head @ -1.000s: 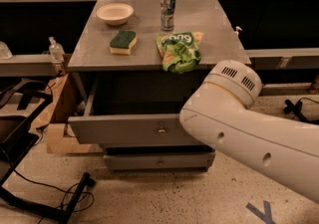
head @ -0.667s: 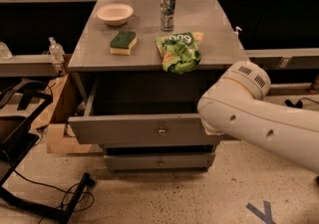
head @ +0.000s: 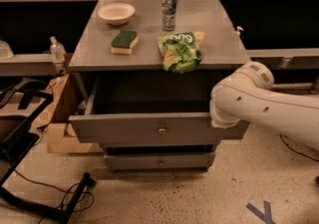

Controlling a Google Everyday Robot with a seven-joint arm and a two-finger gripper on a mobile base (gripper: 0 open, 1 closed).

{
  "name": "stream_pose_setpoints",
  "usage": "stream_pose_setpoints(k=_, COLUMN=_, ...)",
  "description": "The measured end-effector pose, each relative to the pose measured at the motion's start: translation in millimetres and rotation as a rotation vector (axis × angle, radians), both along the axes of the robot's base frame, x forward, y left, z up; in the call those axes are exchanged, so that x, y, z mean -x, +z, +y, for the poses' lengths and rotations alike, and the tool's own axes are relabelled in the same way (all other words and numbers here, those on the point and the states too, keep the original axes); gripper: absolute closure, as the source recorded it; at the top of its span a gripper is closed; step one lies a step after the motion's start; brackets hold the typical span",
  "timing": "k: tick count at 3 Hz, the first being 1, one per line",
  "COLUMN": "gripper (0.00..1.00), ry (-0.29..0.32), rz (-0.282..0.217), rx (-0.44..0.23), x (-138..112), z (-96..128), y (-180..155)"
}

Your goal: Open top drawer

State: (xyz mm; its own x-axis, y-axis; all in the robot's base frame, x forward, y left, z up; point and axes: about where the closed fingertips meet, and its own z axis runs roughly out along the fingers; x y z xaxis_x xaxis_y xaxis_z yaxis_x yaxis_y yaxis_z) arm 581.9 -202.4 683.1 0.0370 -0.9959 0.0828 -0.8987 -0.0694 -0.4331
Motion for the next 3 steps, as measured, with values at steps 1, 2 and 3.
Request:
stream_pose_setpoints(k=1, gripper=1.0, ry=0.009, rz=0.017, rx=0.007, x=-17.3, z=-7.9, y=-7.1)
stream_pose_setpoints(k=2, gripper=1.0, ry=0.009, rz=0.017, rx=0.007, x=-17.3, z=-7.9, y=-5.7)
stream_pose_setpoints(k=3, gripper=1.0, ry=0.021, rz=0.055, rx=0.03, x=-26.2, z=-9.2, y=-3.9)
